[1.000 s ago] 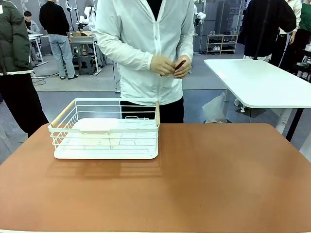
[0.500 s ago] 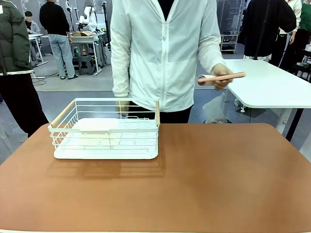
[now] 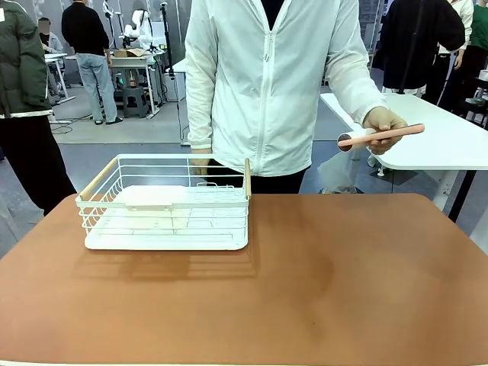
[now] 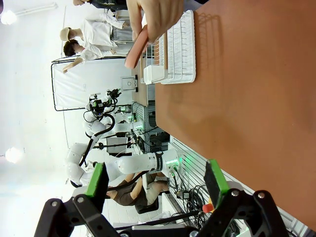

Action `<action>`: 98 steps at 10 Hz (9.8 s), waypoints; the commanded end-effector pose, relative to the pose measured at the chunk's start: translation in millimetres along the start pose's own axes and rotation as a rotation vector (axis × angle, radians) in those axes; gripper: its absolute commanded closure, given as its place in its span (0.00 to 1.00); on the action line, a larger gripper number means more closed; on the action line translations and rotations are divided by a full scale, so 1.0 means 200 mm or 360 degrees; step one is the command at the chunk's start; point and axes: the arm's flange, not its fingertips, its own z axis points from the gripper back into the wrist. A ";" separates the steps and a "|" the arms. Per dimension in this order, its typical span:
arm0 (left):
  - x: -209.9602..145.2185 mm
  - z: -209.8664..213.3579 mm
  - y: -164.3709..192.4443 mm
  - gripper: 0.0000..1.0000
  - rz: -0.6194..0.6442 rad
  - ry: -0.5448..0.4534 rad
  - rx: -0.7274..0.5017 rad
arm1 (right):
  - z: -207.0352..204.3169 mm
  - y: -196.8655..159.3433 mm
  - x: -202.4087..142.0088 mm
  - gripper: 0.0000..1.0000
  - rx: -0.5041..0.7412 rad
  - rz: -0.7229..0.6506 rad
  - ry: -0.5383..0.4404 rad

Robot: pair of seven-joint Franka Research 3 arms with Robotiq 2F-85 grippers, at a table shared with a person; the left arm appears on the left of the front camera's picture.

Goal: Clean the table.
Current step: Pick up the Lint Roller when the human hands it over, then clean the table with the Lint Roller when the human lifts the Dish drying rack.

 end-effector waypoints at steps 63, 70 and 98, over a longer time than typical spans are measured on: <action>0.00 0.01 0.00 0.00 -0.0007 -0.0006 -0.0018 | -1.14 0.47 0.05 1.00 -0.0351 -0.0705 -0.0707; 0.00 0.01 0.00 0.00 -0.0007 -0.0006 -0.0018 | -1.14 0.47 0.05 1.00 -0.0351 -0.0705 -0.0707; 0.00 0.01 0.00 0.00 -0.0007 -0.0006 -0.0018 | -1.21 0.52 0.25 0.79 -0.0508 -0.0557 -0.0288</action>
